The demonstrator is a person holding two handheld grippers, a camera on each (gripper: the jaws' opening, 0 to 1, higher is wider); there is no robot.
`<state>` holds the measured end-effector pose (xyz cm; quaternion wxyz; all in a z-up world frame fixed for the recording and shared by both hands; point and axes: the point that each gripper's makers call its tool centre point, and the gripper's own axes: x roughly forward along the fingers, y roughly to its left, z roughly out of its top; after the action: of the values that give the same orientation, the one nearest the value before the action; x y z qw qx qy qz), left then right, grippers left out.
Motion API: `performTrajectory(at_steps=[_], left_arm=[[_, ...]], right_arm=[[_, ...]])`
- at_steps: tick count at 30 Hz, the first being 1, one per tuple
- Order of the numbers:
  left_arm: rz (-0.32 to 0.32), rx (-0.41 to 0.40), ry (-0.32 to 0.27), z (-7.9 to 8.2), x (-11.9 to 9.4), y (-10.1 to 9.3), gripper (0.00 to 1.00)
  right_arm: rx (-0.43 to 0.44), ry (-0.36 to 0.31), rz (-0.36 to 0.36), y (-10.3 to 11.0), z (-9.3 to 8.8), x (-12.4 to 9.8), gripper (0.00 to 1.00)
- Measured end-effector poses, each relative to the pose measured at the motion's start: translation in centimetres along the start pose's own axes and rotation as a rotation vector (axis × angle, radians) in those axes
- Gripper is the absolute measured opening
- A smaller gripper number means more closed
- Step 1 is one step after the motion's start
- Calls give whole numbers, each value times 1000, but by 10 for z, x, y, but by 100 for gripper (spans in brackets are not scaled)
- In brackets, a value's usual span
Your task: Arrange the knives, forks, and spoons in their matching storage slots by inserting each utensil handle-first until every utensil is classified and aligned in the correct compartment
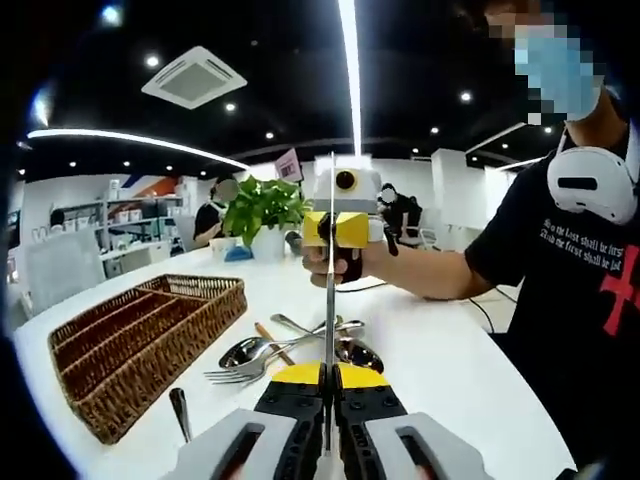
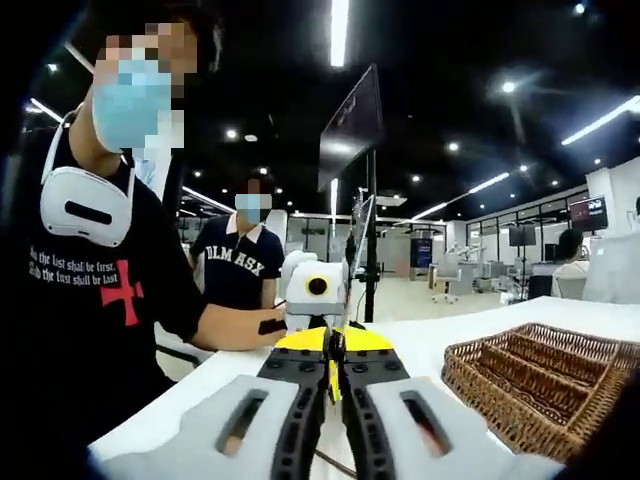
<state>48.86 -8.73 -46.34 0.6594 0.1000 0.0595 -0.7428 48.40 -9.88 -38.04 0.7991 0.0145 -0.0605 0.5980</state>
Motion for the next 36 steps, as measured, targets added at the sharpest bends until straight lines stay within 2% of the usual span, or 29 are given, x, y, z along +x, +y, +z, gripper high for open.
performTrajectory(at_steps=[4,8,12,15,17,23,27,32,36], left_arm=[[52,56,-47,8,-1,7,4],[81,105,-28,5,2,10,4],[123,135,-38,9,3,16,8],[116,128,-35,9,5,15,8],[97,96,-62,13,8,12,6],[68,67,-67,14,8,8,4],[55,78,-52,15,5,4,3],[40,132,-36,13,4,3,2],[49,112,25,10,5,7,1]], right_arm=[[-15,-34,-26,-4,8,0,0],[-23,-33,-42,-7,7,2,0],[-30,-30,-79,-13,6,2,0],[-29,-27,-73,-10,5,4,0],[-17,-16,-62,-8,3,6,0],[-25,-33,-43,-3,6,6,0],[-21,-38,-25,0,7,5,0],[-48,-23,-8,3,4,4,0],[-42,8,-19,-2,-3,-1,1]])
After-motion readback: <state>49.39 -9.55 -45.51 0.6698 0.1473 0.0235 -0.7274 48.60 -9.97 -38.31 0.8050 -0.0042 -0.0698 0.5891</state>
